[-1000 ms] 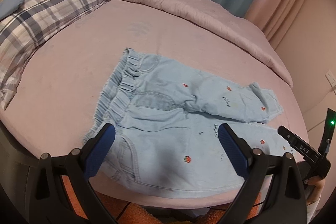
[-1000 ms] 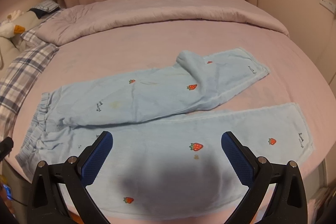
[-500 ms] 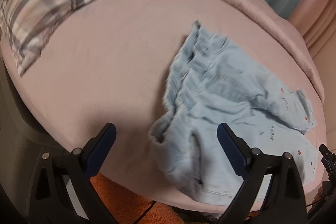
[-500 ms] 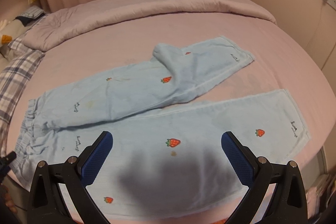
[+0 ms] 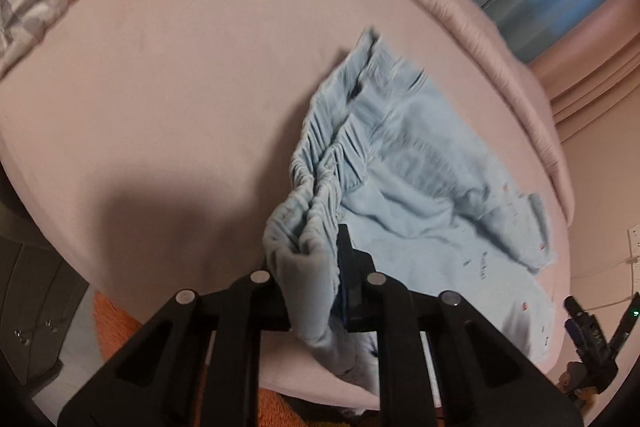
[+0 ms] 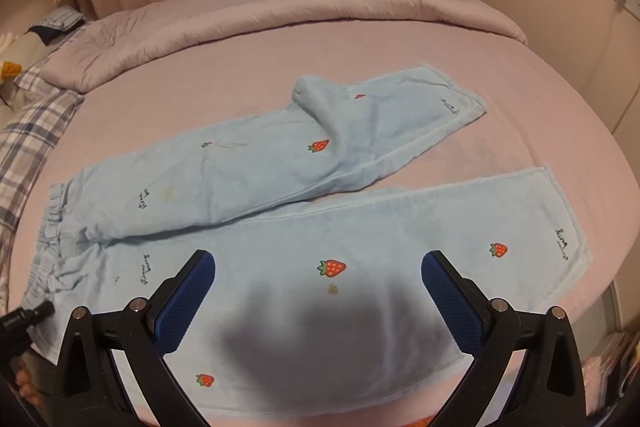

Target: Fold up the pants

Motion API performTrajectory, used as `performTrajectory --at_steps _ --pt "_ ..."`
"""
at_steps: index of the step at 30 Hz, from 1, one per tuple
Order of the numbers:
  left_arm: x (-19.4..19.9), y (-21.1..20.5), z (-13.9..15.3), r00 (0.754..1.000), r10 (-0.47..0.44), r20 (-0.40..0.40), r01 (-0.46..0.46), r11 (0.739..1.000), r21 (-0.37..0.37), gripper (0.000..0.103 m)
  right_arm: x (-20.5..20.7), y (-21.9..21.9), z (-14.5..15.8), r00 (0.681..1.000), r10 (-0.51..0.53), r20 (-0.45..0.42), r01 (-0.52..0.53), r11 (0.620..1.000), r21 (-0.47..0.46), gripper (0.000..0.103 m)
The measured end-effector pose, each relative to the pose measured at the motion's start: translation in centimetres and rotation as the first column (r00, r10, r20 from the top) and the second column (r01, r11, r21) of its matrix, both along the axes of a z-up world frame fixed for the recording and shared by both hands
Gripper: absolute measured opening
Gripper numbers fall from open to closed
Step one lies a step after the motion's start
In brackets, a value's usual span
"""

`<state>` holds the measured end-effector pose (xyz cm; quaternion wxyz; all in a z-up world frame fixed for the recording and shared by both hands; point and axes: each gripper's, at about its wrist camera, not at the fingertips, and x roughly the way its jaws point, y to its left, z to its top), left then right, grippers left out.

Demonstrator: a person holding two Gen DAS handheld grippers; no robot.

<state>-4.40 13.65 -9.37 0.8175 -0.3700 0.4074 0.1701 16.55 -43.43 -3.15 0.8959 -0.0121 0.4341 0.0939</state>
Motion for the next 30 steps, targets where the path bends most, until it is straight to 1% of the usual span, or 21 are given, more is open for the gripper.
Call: performTrajectory --at_steps 3,4,5,6,8,9,10,12,15,18,19,21,22,25,26,28,30 --pt "0.0 0.0 1.0 1.0 -0.002 0.008 0.002 0.999 0.039 0.014 0.0 0.1 0.0 1.0 -0.003 0.0 0.003 1.0 -0.006 0.103" --pt "-0.2 0.0 0.9 1.0 -0.008 0.006 0.007 0.999 0.047 0.014 0.0 0.2 0.1 1.0 -0.003 -0.001 0.003 1.0 -0.009 0.103" --pt "-0.2 0.2 0.6 1.0 0.006 0.002 -0.006 0.999 0.041 0.014 0.1 0.2 0.1 1.0 -0.007 0.0 0.007 1.0 -0.013 0.103" --pt "-0.2 0.4 -0.1 1.0 0.022 -0.009 -0.022 0.999 0.023 0.014 0.1 0.1 0.2 1.0 -0.01 0.001 0.011 1.0 -0.015 0.103" --pt "0.3 0.5 -2.0 0.997 0.013 -0.07 -0.011 1.0 0.028 0.014 0.4 -0.3 0.1 1.0 -0.021 0.002 0.021 1.0 -0.017 0.103" --pt "0.5 0.5 -2.8 0.996 0.013 -0.085 -0.011 1.0 0.023 0.014 0.6 -0.6 0.0 1.0 -0.029 -0.003 0.029 0.999 -0.014 0.103" --pt "0.4 0.5 -3.2 0.997 0.019 -0.071 -0.018 1.0 0.024 0.015 0.8 -1.1 -0.1 0.999 -0.035 -0.009 0.035 0.999 -0.011 0.103" --pt "0.4 0.4 -3.0 0.997 0.019 -0.071 -0.017 1.0 0.024 0.015 1.5 -2.4 -0.6 0.997 -0.065 -0.029 0.065 0.998 -0.004 0.103" --pt "0.5 0.6 -3.1 0.997 0.021 -0.074 -0.021 1.0 0.007 0.017 3.0 -5.7 -1.7 0.984 -0.162 -0.07 0.162 0.987 0.002 0.103" --pt "0.3 0.7 -3.1 0.998 0.022 -0.065 -0.023 1.0 -0.009 0.018 4.4 -10.1 -2.8 0.948 -0.301 -0.108 0.301 0.954 -0.016 0.103" --pt "0.5 1.0 -3.3 0.998 0.024 -0.06 -0.025 1.0 -0.014 0.018 4.7 -11.9 -3.1 0.929 -0.346 -0.13 0.349 0.937 -0.003 0.103" --pt "0.3 1.1 -3.3 0.998 0.027 -0.058 -0.028 0.999 -0.016 0.018 5.1 -15.0 -3.4 0.902 -0.402 -0.161 0.414 0.909 0.05 0.103" --pt "0.2 1.1 -3.4 0.998 0.026 -0.058 -0.026 1.0 -0.013 0.018 5.2 -16.6 -3.6 0.881 -0.44 -0.172 0.455 0.889 0.056 0.103" --pt "0.5 1.0 -3.3 0.998 0.021 -0.065 -0.022 1.0 -0.003 0.018 5.3 -20.6 -4.3 0.804 -0.566 -0.181 0.577 0.817 0.008 0.103" --pt "0.5 1.1 -3.3 0.997 0.023 -0.067 -0.024 1.0 -0.006 0.018 5.2 -21.7 -4.7 0.781 -0.595 -0.192 0.607 0.795 0.004 0.103" --pt "0.8 1.2 -3.3 0.997 0.025 -0.071 -0.026 1.0 -0.012 0.018 5.0 -23.3 -5.5 0.747 -0.626 -0.224 0.646 0.763 0.022 0.103" --pt "0.8 1.2 -3.3 0.997 0.024 -0.073 -0.025 1.0 -0.014 0.018 4.8 -24.3 -6.4 0.724 -0.64 -0.259 0.672 0.739 0.051 0.103"
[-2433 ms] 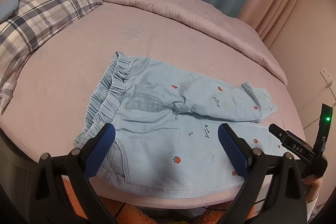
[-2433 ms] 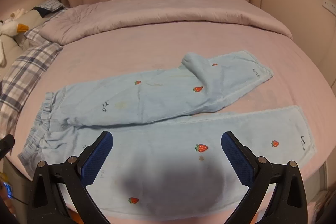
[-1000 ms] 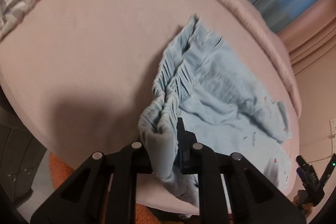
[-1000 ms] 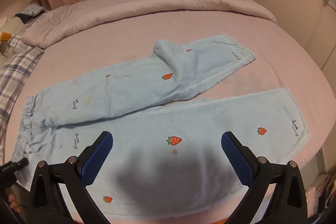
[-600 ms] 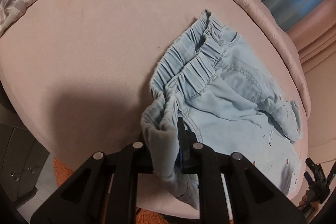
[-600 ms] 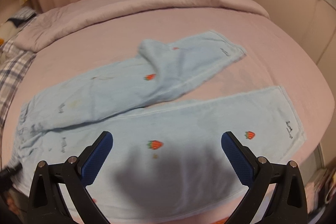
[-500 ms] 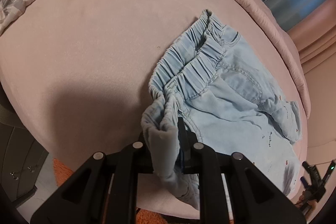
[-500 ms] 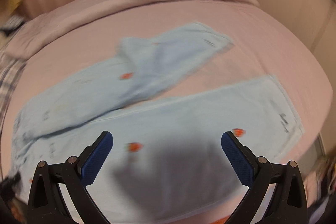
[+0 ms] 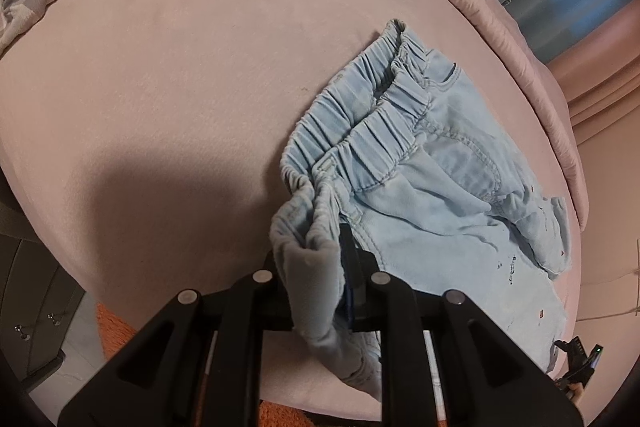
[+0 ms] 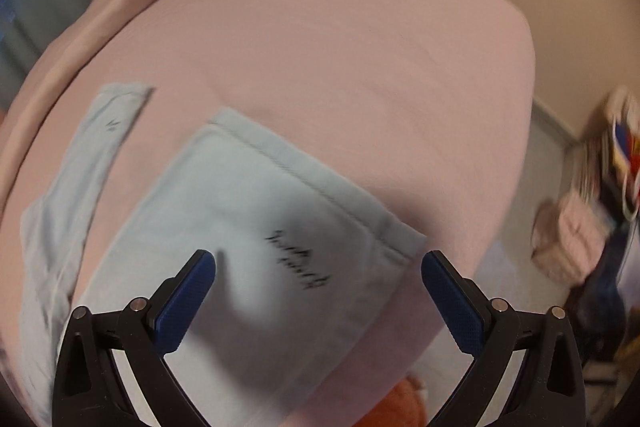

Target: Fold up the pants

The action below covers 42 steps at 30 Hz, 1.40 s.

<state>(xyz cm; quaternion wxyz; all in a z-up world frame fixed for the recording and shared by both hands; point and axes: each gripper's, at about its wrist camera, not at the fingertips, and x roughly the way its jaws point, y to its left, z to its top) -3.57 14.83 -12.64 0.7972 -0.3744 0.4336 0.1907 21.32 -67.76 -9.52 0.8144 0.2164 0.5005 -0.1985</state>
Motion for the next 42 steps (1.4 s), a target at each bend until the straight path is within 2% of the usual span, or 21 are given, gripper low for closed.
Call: performTrajectory --at_steps 2,8,11,12,14,15,16,18,20,22,24,25,28,31,33,39,42 --pt "0.0 0.0 0.0 1.0 -0.002 0.001 0.002 1.0 0.003 0.018 -0.1 -0.3 -1.0 1.0 -0.015 -0.006 0.015 0.999 0.043 0.103" --pt "-0.1 -0.4 0.2 1.0 -0.002 0.018 0.002 1.0 0.031 0.015 0.0 0.9 -0.9 1.0 -0.019 -0.01 0.019 1.0 0.02 0.1" --pt "0.0 -1.2 0.8 1.0 -0.018 0.008 0.017 0.996 0.091 0.014 0.1 1.0 -0.4 1.0 -0.023 0.013 0.023 1.0 -0.002 0.076" --pt "0.0 -1.2 0.9 1.0 -0.02 0.008 0.019 0.995 0.095 0.014 0.0 1.3 0.1 0.999 -0.024 0.024 0.024 1.0 -0.006 0.066" --pt "-0.2 -0.5 1.0 1.0 -0.004 0.024 0.003 0.999 0.052 0.014 0.5 0.8 0.1 0.999 -0.013 0.045 0.012 1.0 0.018 0.047" --pt "-0.5 -0.1 1.1 0.999 0.004 0.038 -0.005 1.0 0.026 0.013 0.6 0.8 0.1 0.998 0.0 0.065 -0.002 0.999 0.042 0.026" --pt "-0.7 0.1 1.3 0.999 0.007 0.05 -0.008 1.0 0.016 0.013 0.5 0.7 0.1 0.997 0.009 0.08 -0.014 0.997 0.069 0.01" --pt "-1.1 0.3 2.5 0.997 0.006 0.075 -0.009 0.999 0.037 0.013 0.4 0.7 0.4 0.995 0.013 0.1 -0.024 0.993 0.115 0.009" --pt "-1.1 -0.1 3.8 0.997 0.01 0.071 -0.016 0.996 0.091 0.013 -0.2 0.9 1.6 0.99 0.018 0.138 -0.031 0.995 0.098 0.008" --pt "-1.1 -0.4 4.9 0.997 0.001 0.08 -0.012 0.99 0.143 0.013 -1.2 1.0 3.0 0.981 0.014 0.194 -0.038 0.992 0.12 0.008" --pt "-0.8 -0.3 4.8 0.998 -0.007 0.068 -0.004 0.986 0.164 0.013 -2.2 1.1 4.2 0.97 0.01 0.241 -0.046 0.988 0.146 0.008" --pt "-0.6 -0.1 4.3 0.999 -0.015 0.049 0.006 0.986 0.169 0.014 -2.5 1.1 4.4 0.968 0.015 0.251 -0.049 0.99 0.129 0.008" --pt "-0.2 0.3 1.6 0.999 -0.014 -0.042 0.02 0.989 0.146 0.015 -2.4 1.8 3.2 0.979 0.041 0.197 -0.05 0.998 0.042 0.008" --pt "-0.2 0.4 0.4 0.998 -0.024 -0.061 0.032 0.989 0.145 0.017 -2.4 0.9 -0.9 0.996 0.011 0.091 -0.017 0.998 0.063 0.008" --pt "0.2 0.5 0.4 0.997 -0.028 -0.078 0.039 0.988 0.146 0.017 -2.5 0.8 -2.2 0.998 0.006 0.069 -0.012 0.997 0.078 0.008" --pt "0.7 0.0 0.5 0.995 -0.03 -0.097 0.049 0.978 0.202 0.017 -0.7 1.9 -1.7 1.0 0.013 0.02 -0.013 1.0 -0.02 0.008" --pt "0.5 0.1 0.3 0.996 -0.03 -0.084 0.046 0.98 0.193 0.017 -0.6 2.2 -1.7 1.0 0.013 0.016 -0.012 0.999 -0.041 0.008"
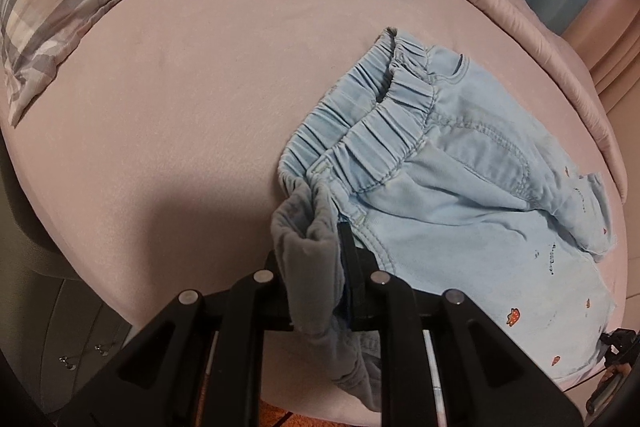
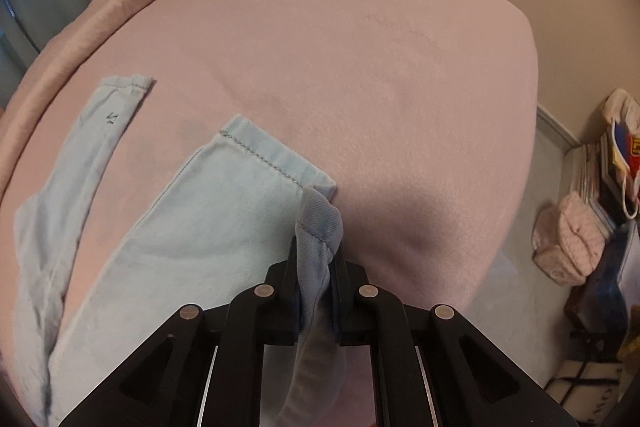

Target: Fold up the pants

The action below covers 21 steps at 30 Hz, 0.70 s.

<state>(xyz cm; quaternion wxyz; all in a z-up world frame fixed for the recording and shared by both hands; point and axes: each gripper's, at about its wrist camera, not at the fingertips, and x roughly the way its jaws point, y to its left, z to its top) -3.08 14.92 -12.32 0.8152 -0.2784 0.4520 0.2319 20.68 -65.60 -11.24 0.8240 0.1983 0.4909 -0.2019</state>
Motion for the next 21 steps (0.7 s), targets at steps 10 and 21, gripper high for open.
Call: performTrajectory --at_steps 10,21 --pt "-0.43 0.27 0.03 1.0 -0.009 0.0 0.009 1.0 -0.011 0.018 0.05 0.19 0.03 1.0 -0.008 0.012 0.008 1.0 0.003 0.008" --pt "-0.39 0.23 -0.03 1.0 -0.007 0.005 0.007 1.0 -0.018 0.018 0.21 0.42 -0.14 1.0 -0.006 0.011 0.006 1.0 -0.004 0.008"
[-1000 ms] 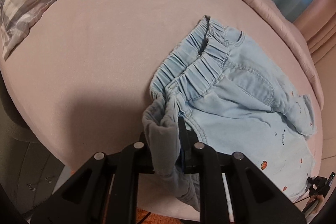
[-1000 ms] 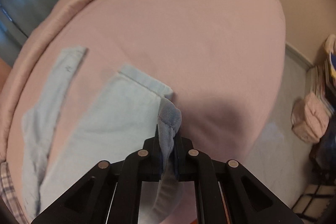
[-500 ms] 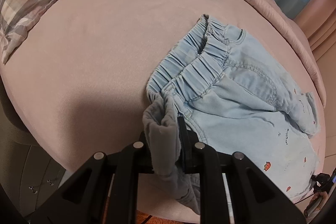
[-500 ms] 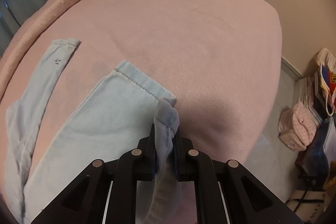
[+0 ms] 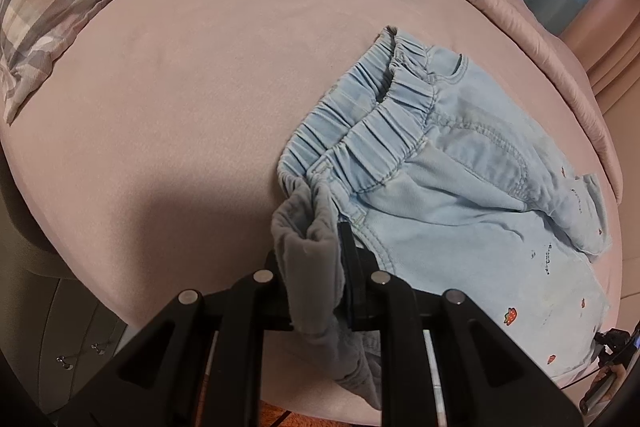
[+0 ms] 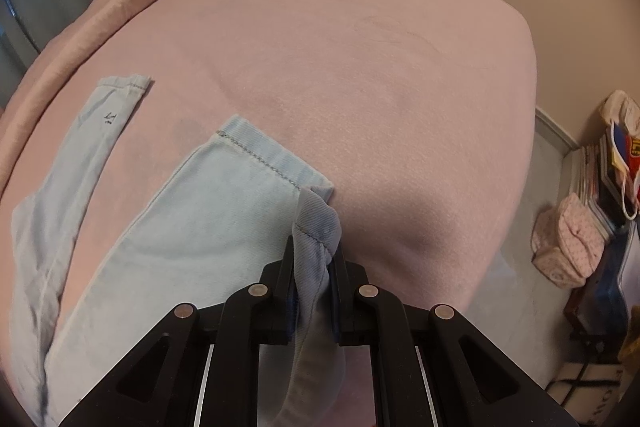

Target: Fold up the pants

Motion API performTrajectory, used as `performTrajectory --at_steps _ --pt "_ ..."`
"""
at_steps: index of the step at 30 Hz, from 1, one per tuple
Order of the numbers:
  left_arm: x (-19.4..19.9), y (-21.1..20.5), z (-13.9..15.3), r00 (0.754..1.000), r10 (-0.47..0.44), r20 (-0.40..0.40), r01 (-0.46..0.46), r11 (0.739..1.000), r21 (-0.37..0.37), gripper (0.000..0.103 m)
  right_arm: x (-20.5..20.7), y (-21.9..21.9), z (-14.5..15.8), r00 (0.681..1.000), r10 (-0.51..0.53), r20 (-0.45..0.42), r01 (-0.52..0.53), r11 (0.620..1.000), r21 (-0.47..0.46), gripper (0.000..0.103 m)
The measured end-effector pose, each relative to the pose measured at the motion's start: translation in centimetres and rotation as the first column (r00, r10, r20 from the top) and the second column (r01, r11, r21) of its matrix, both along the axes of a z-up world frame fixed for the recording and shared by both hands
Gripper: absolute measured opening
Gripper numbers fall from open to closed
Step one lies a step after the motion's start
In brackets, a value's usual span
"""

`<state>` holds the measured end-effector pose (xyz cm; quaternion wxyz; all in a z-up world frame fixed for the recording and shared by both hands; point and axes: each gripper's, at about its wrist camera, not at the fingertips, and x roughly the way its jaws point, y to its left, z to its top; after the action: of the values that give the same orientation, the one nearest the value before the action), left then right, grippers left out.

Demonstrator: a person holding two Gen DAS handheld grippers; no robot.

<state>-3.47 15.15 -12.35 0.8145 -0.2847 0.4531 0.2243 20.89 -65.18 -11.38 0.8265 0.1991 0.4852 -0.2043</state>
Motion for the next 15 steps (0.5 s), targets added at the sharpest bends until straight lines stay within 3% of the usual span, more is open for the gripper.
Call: performTrajectory --at_steps 15 --pt "-0.08 0.05 -0.08 1.0 0.001 0.002 -0.001 1.0 -0.002 0.018 -0.05 -0.02 -0.11 1.0 -0.002 0.002 0.002 1.0 0.0 0.008"
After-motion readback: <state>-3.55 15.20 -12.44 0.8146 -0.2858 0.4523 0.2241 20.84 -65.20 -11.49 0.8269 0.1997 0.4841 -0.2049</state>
